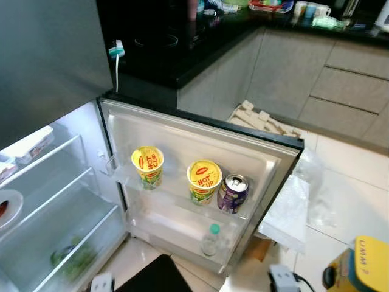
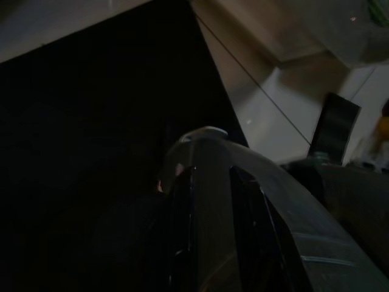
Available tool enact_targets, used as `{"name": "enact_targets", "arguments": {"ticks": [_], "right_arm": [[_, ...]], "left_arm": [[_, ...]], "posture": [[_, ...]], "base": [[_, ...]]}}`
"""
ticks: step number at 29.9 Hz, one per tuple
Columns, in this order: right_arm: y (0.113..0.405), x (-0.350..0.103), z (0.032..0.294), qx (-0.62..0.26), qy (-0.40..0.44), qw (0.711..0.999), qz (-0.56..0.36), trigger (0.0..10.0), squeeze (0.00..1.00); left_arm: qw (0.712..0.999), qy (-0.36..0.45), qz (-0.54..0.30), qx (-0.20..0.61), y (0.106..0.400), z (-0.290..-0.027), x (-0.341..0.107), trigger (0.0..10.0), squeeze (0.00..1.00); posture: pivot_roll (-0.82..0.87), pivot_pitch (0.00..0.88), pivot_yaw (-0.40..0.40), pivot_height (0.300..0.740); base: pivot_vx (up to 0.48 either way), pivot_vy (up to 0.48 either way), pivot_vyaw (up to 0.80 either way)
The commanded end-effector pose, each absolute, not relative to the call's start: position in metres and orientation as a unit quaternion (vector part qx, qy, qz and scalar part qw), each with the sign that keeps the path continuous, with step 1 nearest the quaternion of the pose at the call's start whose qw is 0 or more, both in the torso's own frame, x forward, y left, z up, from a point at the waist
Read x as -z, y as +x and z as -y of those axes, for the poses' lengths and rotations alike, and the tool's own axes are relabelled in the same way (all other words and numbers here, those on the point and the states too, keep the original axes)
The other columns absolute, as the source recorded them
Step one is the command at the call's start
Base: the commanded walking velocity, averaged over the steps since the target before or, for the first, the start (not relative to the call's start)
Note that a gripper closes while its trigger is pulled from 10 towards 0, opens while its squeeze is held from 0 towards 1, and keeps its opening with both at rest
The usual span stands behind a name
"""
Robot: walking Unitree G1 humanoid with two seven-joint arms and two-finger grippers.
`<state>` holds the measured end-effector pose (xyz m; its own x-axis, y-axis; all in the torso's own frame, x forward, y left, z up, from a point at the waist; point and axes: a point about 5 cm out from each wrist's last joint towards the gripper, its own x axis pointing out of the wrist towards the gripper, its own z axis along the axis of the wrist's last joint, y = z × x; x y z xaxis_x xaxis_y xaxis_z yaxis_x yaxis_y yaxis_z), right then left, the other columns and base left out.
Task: Restocking fridge
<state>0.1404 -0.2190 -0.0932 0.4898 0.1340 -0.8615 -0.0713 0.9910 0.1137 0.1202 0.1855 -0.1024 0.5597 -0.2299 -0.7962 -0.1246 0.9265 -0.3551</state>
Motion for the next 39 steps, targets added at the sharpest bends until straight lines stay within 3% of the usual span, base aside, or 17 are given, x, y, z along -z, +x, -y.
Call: {"name": "enact_targets", "arguments": {"ticks": [1,9,18,24,28,29,33,35,39], "right_arm": [[0.132,0.096,0.224,-0.051,0.021,0.854,-0.517,10.0,0.0],[0.134,0.095,0.224,-0.051,0.024,0.855,-0.515,10.0,0.0],[0.132,0.095,0.229,-0.036,0.015,0.855,-0.517,10.0,0.0],[0.143,0.087,0.248,0.022,0.004,0.869,-0.495,10.0,0.0],[0.16,0.073,0.271,0.088,-0.001,0.887,-0.453,10.0,0.0],[0.184,0.047,0.303,0.165,0.004,0.909,-0.383,10.0,0.0],[0.199,0.03,0.319,0.202,0.026,0.921,-0.332,10.0,0.0],[0.222,0.006,0.331,0.218,0.084,0.938,-0.256,10.0,0.0],[0.239,-0.01,0.333,0.212,0.124,0.947,-0.205,10.0,0.0]], "left_arm": [[0.857,-0.193,-0.476,0.036,0.115,-0.183,0.104,10.0,0.0],[0.857,-0.195,-0.476,0.033,0.116,-0.184,0.104,10.0,0.0],[0.856,-0.192,-0.479,0.02,0.114,-0.186,0.105,10.0,0.0],[0.857,-0.193,-0.478,0.02,0.114,-0.187,0.104,10.0,0.0],[0.857,-0.192,-0.478,0.019,0.114,-0.188,0.104,10.0,0.0],[0.857,-0.191,-0.478,0.018,0.113,-0.189,0.104,10.0,0.0],[0.857,-0.19,-0.478,0.017,0.113,-0.19,0.104,10.0,0.0],[0.857,-0.19,-0.479,0.017,0.113,-0.19,0.104,10.0,0.0],[0.857,-0.191,-0.479,0.019,0.113,-0.189,0.105,10.0,0.0]], "posture": [[-0.05,0.0,-0.029,0.74],[-0.05,0.0,-0.029,0.74],[-0.05,0.0,-0.029,0.74],[-0.05,0.0,-0.029,0.74],[-0.05,0.0,-0.024,0.74],[-0.05,0.0,-0.024,0.74],[-0.05,0.0,-0.024,0.74],[-0.05,0.0,-0.026,0.74],[-0.05,0.0,-0.026,0.74]], "base": [[0.0,-0.48,0.0],[0.0,-0.48,0.0],[0.0,0.0,0.0],[0.0,0.0,0.0],[0.0,0.0,0.0],[0.0,0.0,0.0],[0.0,0.0,0.0],[0.0,0.0,0.0],[0.0,0.0,0.0]]}}
